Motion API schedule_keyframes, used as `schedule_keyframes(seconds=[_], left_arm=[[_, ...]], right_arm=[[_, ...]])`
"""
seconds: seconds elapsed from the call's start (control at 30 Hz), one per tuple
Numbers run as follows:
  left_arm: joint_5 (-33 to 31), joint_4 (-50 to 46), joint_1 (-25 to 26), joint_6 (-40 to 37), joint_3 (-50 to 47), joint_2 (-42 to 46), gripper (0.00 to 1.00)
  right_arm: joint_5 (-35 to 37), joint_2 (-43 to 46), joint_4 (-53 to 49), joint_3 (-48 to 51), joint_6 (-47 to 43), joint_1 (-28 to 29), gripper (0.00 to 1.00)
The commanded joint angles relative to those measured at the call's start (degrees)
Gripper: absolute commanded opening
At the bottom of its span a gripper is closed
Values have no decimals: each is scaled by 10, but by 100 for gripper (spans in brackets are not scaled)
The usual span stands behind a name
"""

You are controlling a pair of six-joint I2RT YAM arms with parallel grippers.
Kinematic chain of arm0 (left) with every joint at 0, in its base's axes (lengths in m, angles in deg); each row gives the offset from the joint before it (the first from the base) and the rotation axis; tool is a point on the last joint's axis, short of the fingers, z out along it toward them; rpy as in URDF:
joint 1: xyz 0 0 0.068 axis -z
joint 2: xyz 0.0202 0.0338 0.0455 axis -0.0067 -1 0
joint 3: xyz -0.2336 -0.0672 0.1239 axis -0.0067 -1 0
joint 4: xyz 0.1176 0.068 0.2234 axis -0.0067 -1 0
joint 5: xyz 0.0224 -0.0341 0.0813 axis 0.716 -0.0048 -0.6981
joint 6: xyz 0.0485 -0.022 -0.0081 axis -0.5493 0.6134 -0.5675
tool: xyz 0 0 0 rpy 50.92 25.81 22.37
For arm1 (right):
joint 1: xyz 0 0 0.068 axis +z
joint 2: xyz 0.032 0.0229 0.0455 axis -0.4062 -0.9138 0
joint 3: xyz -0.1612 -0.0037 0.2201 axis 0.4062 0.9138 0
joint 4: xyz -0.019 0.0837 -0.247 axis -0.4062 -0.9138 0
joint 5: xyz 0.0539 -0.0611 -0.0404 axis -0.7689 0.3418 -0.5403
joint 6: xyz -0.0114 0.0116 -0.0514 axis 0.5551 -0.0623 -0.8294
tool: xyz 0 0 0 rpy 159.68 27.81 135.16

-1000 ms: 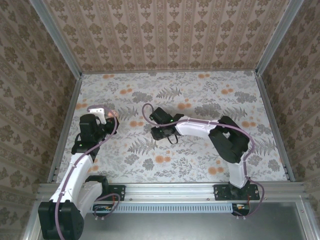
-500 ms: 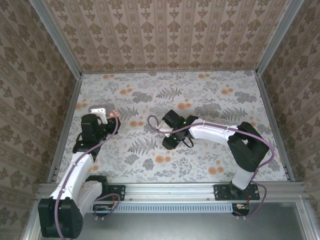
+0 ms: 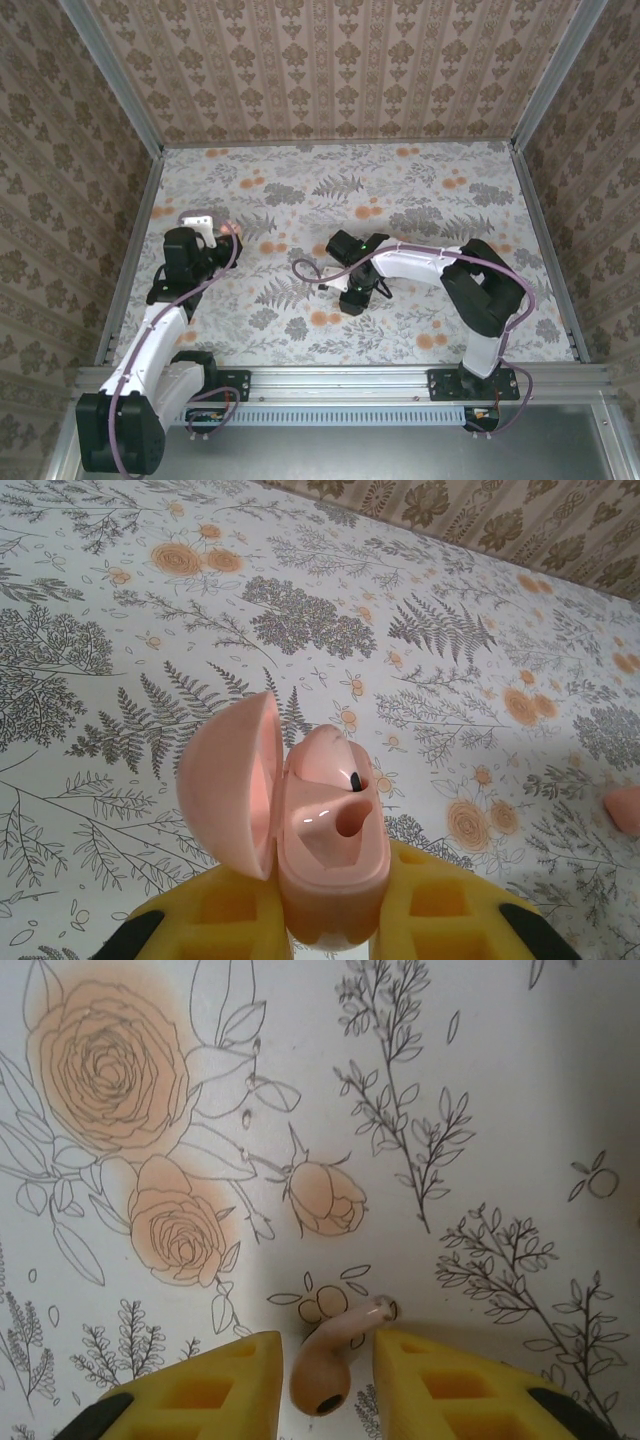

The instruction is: Insert the wireless bluetooth earbuds into the charging case

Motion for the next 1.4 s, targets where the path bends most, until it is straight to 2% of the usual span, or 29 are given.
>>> schedule_keyframes(seconds=[0.0,0.2,0.3,0.37,0.43,0.57,0.8,1.37], left_arm=[[-3,17,4,7,-6,-3,11],[-5,26,11,11,-8,-12,11],[-5,28,13,11,-7,-16,11],[-6,27,14,11,-7,-16,11],[-6,26,15,12,-7,-15,11],[-6,26,19,14,-12,-15,11],[-8,30,22,14,-17,-16,11],[-36,26,24,8,-23,2,11]], right_arm=[[-18,21,-11,-8,-4,-3,33],[-38,74,-33,-32,73,-9,39],[-15,75,-70,-65,183,-22,42],[8,60,-134,-109,288,-31,42],[-5,53,-165,-130,373,-31,42],[-27,68,-137,-99,489,-28,43],[-11,18,-118,-85,521,-25,43],[-56,-81,-79,-102,494,-24,36]])
